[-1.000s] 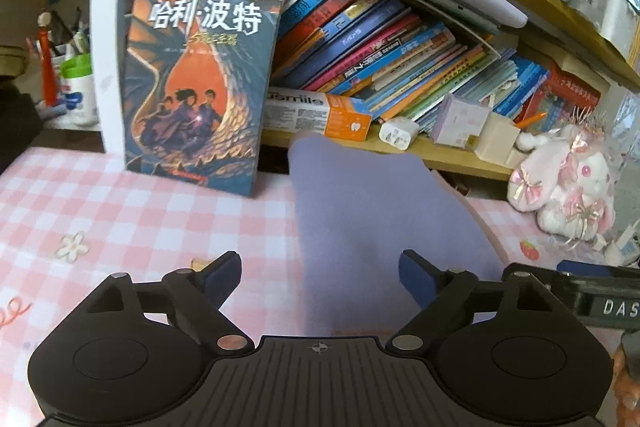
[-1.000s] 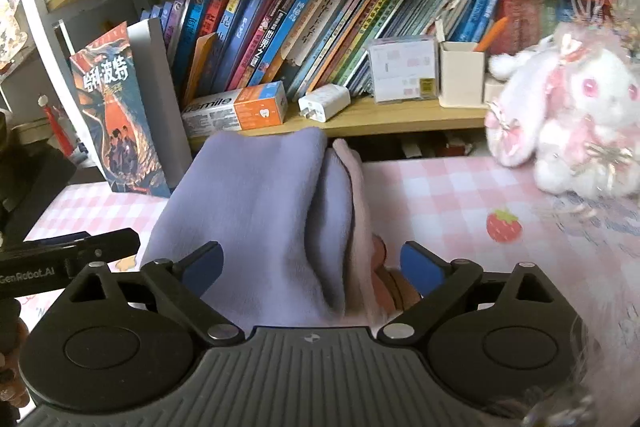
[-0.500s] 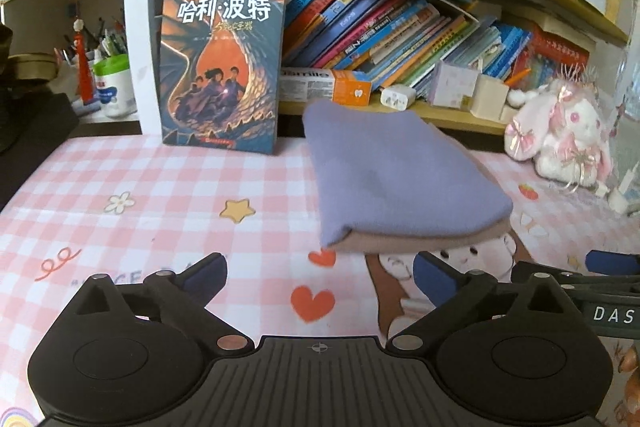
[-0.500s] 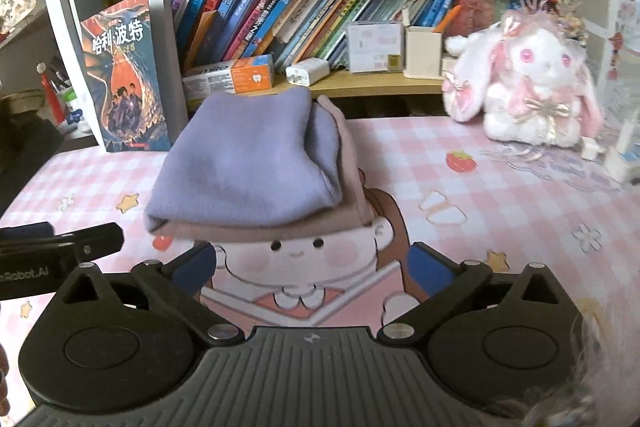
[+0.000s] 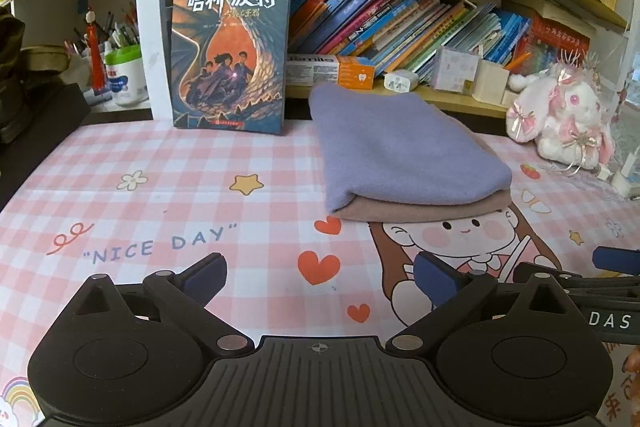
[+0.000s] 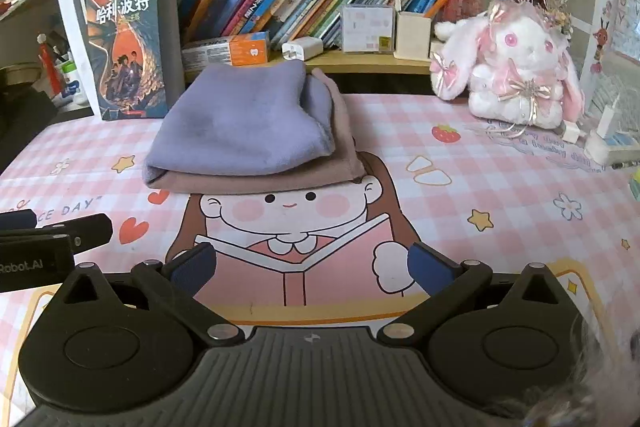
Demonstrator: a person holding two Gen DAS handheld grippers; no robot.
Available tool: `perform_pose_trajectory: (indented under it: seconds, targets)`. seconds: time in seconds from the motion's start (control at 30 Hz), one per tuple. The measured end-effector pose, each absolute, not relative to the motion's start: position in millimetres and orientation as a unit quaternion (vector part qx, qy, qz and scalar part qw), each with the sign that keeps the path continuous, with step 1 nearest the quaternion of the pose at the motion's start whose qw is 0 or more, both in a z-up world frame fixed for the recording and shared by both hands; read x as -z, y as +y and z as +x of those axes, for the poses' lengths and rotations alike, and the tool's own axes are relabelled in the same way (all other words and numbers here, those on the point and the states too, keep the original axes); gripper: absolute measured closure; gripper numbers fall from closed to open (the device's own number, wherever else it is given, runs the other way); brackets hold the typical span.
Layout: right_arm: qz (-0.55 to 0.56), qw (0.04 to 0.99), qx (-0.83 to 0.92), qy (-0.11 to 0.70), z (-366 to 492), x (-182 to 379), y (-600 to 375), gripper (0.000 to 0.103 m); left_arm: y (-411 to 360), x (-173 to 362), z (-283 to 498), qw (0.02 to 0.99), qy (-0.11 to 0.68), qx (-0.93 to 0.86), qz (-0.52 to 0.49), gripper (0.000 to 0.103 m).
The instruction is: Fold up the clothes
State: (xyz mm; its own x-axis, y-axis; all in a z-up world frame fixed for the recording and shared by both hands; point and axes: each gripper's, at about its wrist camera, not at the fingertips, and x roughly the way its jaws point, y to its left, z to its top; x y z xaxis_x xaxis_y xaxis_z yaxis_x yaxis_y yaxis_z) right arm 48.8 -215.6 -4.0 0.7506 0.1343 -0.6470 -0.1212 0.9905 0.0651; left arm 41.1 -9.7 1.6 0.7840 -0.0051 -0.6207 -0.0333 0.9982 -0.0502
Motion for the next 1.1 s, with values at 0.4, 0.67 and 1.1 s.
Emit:
perform_pose_trajectory:
  seconds: [0.4,0.67,1.1]
  targets:
    - [0.006,0.937,-0.067,0.344,48.2,2.6,-212.8,0.000,-9.1,-0.6,38.7,0.944,0.328,-0.018,-0.027,0.002]
    - [0.002,0.936,-0.069,0.344,48.7,2.4,-210.3,0.000,-8.2,-0.6,39.3,0.944,0.330,-0.016,-0.028,0.002]
    - [0.006,0.935,-0.064,0.349,50.9,4.9,-209.0,0.000,-6.2,2.0,38.6,0.942,0.335,-0.018,-0.027,0.002]
